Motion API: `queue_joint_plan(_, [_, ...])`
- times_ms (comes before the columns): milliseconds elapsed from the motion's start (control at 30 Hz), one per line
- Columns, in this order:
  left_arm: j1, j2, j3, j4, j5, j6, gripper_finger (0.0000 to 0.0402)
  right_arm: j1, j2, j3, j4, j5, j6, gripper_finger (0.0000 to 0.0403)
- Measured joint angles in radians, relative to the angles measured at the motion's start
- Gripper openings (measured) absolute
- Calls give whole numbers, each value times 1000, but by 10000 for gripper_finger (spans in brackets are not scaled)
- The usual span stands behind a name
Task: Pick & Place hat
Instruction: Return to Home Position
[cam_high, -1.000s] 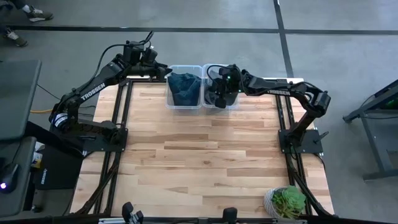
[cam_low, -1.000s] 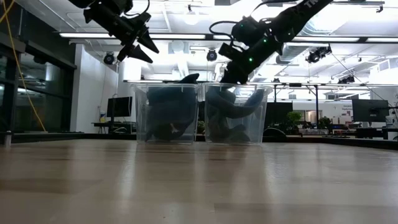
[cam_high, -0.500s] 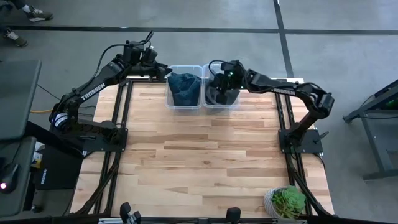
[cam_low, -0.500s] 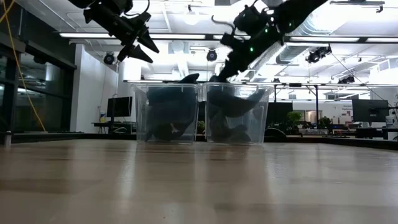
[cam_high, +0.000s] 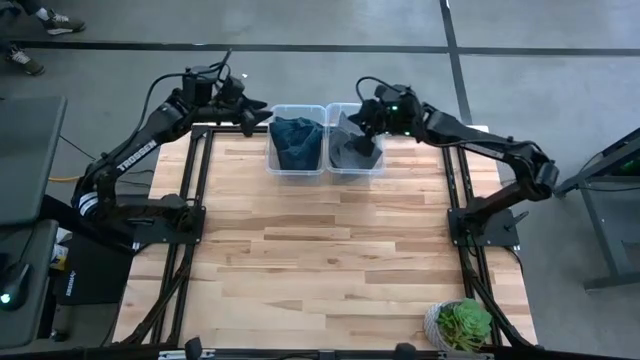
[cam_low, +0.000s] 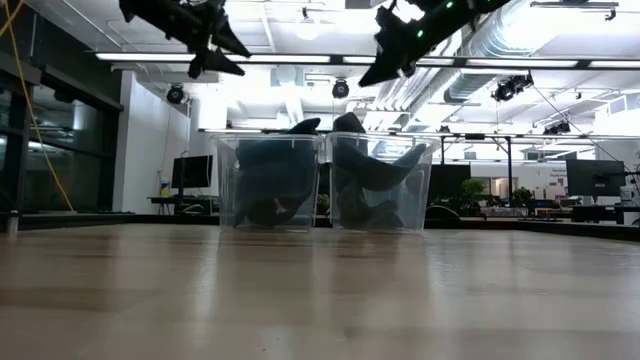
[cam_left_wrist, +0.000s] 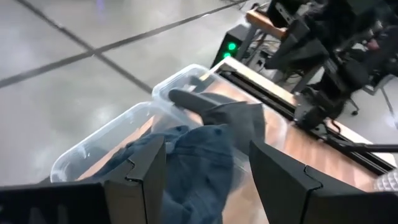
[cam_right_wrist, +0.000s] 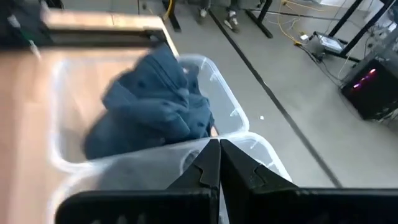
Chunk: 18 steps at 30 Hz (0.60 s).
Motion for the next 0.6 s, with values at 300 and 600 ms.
queue_joint_plan(300, [0, -99, -31, -96, 121, 90, 192, 1, -198, -95, -67, -123, 184, 0])
queue_joint_plan(600, [-194, -311, -406, 215, 51, -208, 192, 40, -500, -467, 165, -128, 417, 0])
